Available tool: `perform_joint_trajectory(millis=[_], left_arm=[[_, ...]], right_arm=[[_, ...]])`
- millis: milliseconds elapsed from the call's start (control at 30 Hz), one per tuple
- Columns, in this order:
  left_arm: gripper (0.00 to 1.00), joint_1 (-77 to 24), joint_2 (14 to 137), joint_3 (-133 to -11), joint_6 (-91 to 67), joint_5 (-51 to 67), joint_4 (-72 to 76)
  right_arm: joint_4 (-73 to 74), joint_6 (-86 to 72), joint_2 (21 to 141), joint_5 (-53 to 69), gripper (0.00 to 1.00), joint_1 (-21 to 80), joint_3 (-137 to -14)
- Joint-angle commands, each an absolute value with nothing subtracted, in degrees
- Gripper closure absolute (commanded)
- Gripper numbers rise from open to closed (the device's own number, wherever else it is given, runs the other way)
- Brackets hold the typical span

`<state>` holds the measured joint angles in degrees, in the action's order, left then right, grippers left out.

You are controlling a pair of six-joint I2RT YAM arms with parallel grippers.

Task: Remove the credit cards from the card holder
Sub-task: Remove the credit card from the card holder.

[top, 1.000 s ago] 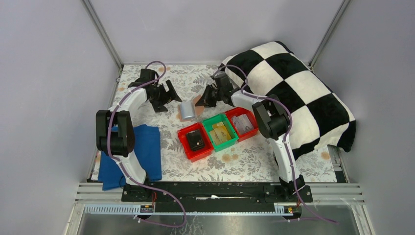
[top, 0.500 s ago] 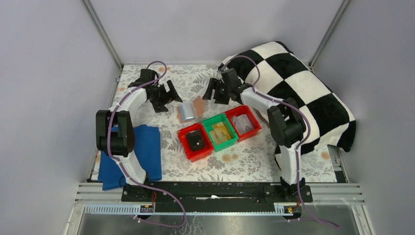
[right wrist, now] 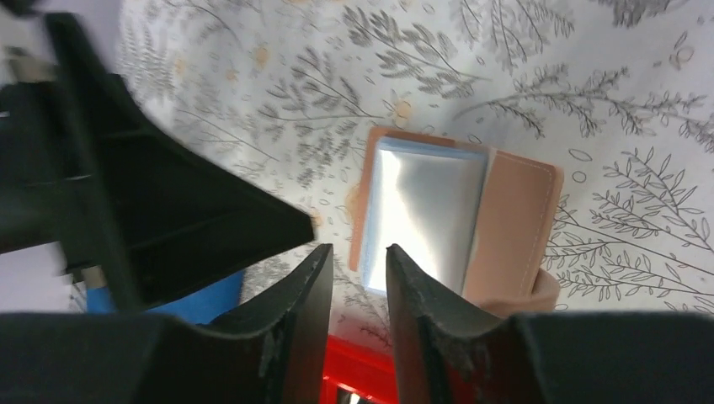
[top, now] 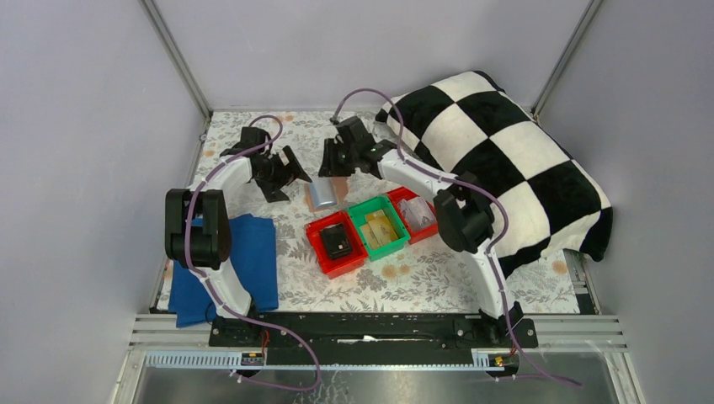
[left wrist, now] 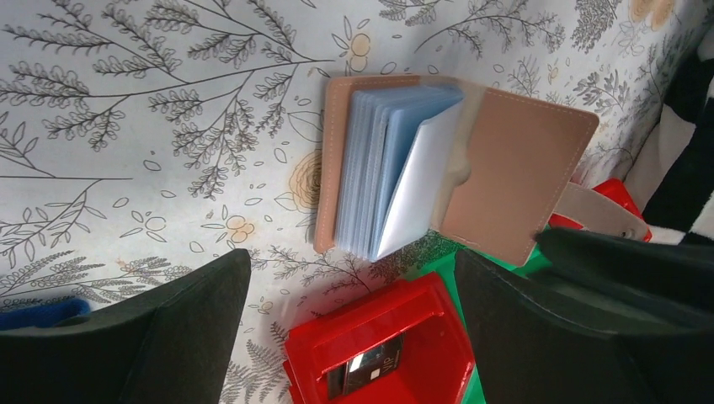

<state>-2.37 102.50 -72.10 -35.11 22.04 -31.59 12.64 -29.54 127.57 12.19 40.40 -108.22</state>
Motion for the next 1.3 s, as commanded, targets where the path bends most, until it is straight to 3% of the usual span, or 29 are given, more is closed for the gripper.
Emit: perform_joint_trajectory(millis=[0, 567, 1000, 1267], left_arm=[[0.06, -1.67, 101.16, -71.91, -37.49, 21.77, -28.78], [0.12, -1.98, 106.97, -71.89, -35.31, 20.39, -28.43], [0.34, -3.23, 110.50, -69.76, -37.72, 25.21, -21.06], [0.35, -4.75, 112.41, -69.74, -40.14, 28.43, -17.43]], right_arm=[[18.64, -27.86, 132.32, 10.81, 0.66, 39.64, -112.19], [18.90, -27.80, 136.13, 7.89, 0.75, 33.77, -105.82], [15.90, -29.92, 137.28, 11.54, 0.78, 32.52, -101.63], [15.10, -30.47, 137.11, 12.37, 0.78, 32.54, -101.19]])
